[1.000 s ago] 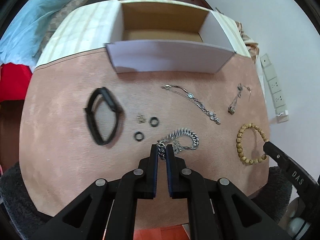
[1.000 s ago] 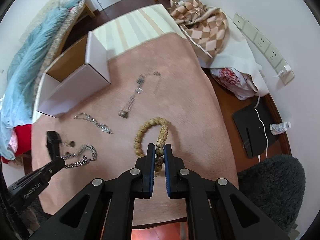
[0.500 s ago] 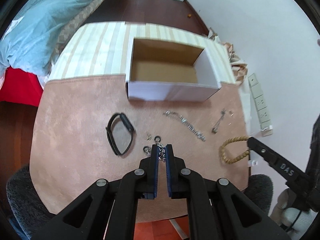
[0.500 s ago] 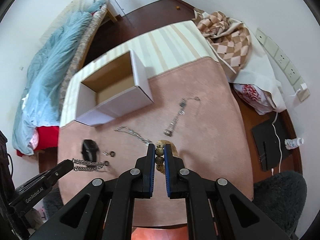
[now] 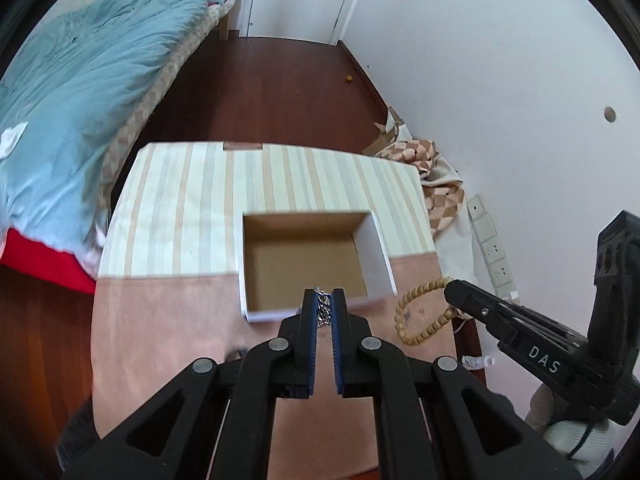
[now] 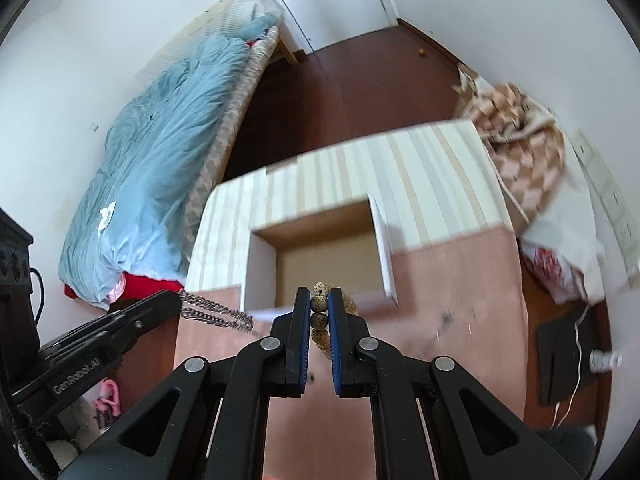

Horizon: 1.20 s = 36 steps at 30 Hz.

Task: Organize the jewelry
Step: 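Carry both bracelets over the white box and open both tools to drop them inside, then withdraw both open tools from the box back over the table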

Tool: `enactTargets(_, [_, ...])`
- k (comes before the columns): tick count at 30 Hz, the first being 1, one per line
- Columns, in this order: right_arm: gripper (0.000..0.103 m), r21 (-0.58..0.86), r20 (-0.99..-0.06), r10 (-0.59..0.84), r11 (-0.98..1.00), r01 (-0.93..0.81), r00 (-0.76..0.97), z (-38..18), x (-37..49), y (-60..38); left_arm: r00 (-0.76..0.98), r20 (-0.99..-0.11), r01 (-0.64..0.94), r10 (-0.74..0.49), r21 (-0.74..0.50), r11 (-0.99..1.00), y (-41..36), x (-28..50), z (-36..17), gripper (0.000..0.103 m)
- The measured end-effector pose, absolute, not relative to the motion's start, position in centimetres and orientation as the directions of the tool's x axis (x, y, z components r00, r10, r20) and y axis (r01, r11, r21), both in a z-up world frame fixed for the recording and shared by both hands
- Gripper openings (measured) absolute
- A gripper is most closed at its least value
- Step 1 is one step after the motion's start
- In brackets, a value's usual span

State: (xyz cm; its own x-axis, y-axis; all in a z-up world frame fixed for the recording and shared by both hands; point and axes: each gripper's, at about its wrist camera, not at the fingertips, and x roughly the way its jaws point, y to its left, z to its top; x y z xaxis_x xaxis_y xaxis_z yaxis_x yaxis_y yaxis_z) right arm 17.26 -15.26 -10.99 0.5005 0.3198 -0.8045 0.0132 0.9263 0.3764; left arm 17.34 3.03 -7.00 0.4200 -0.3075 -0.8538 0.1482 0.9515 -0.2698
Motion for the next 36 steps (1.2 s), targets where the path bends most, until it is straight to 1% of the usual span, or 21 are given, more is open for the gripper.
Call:
enactTargets(4, [0.009,0.376,-0.816,0.327,0.927,0.008,0.478,-11.4,21.2,-14.1,0.391,-0.866,0.124,-0.313,-0.288,0.95,3.6,21.0,-8.7,0.004])
enactTargets(9, [0.009,0.365,-0.849,0.329,0.931,0.01,0.414,-13.8,26.0,-12.8,0.346,-0.886,0.102,-0.308,-0.291,0.951,4.0,24.9,-11.4,0.003])
enactTargets(14, [0.009,0.333,-0.881,0.313,0.943,-0.004,0.355,-16.2,29.0,-11.8,0.325,-0.9,0.067,-0.291,-0.286,0.956,4.7,27.2,-13.0,0.005])
enactTargets(15, [0.009,0.328,-0.894,0.316,0.945,-0.019,0.317,-17.0,29.6,-11.5,0.32,-0.905,0.051,-0.28,-0.279,0.959,4.9,27.5,-13.2,0.007])
enactTargets(17, [0.01,0.33,-0.922,0.321,0.944,0.003,0.215,-19.1,30.6,-11.4,0.303,-0.92,0.014,-0.247,-0.255,0.967,5.3,27.9,-13.8,0.007])
enactTargets(18, [0.01,0.324,-0.931,0.317,0.946,0.008,0.183,-20.0,30.7,-11.5,0.303,-0.924,0.007,-0.233,-0.242,0.97,5.4,27.9,-14.1,0.01])
enactTargets(19, [0.015,0.315,-0.935,0.307,0.949,0.015,0.179,-20.4,30.6,-11.8,0.302,-0.932,-0.007,-0.199,-0.211,0.978,5.5,27.7,-14.4,0.014])
enactTargets(20, [0.02,0.29,-0.942,0.282,0.957,0.017,0.183,-20.6,30.4,-12.0,0.304,-0.936,-0.01,-0.177,-0.189,0.982,5.6,27.6,-14.6,0.027])
enactTargets(21, [0.03,0.271,-0.945,0.263,0.962,0.018,0.193,-20.7,30.1,-12.3,0.311,-0.937,-0.011,-0.161,-0.173,0.985,5.6,27.4,-14.7,0.052])
enactTargets(22, [0.038,0.256,-0.948,0.247,0.967,0.017,0.203,-20.7,29.8,-12.6,0.319,-0.938,-0.019,-0.136,-0.149,0.989,5.7,27.1,-14.9,0.067])
enactTargets(23, [0.039,0.252,-0.948,0.243,0.968,0.017,0.205,-20.8,29.7,-12.7,0.327,-0.937,-0.027,-0.121,-0.137,0.99,5.8,26.8,-15.1,0.079])
enactTargets(26, [0.04,0.2,-0.954,0.193,0.98,0.007,0.229,-20.3,28.5,-12.8,0.34,-0.938,-0.045,-0.068,-0.088,0.995,6.1,26.0,-15.6,0.081])
enactTargets(27, [0.045,0.179,-0.955,0.173,0.984,0.001,0.241,-20.0,28.1,-12.8,0.339,-0.94,-0.049,-0.047,-0.067,0.997,6.1,25.8,-15.8,0.089])
enactTargets(28, [0.059,0.144,-0.956,0.141,0.99,-0.008,0.255,-19.7,27.9,-12.7,0.342,-0.939,-0.05,-0.026,-0.046,0.998,6.1,25.4,-16.0,0.093])
enactTargets(29, [0.067,0.104,-0.956,0.104,0.994,-0.014,0.273,-19.5,27.5,-12.5,0.346,-0.938,-0.052,-0.019,-0.039,0.998,6.1,25.2,-16.1,0.098])
enactTargets(30, [0.08,0.077,-0.956,0.08,0.997,-0.019,0.284,-19.4,27.0,-12.4,0.35,-0.937,-0.055,-0.008,-0.029,0.998,6.1,24.9,-16.1,0.1])
enactTargets(31, [0.088,0.059,-0.955,0.063,0.998,-0.022,0.289,-19.4,26.7,-12.3,0.355,-0.935,-0.058,0.005,-0.017,0.998,6.0,24.6,-16.1,0.1])
enactTargets(33, [0.09,0.006,-0.954,0.013,1.0,-0.023,0.3,-19.6,25.9,-12.0,0.371,-0.928,-0.058,0.019,-0.003,0.998,5.8,23.9,-16.0,0.1])
enactTargets(36, [0.09,-0.026,-0.95,-0.018,0.999,-0.021,0.311,-19.9,24.8,-12.0,0.381,-0.924,-0.051,0.026,0.007,0.999,5.5,23.2,-15.8,0.101])
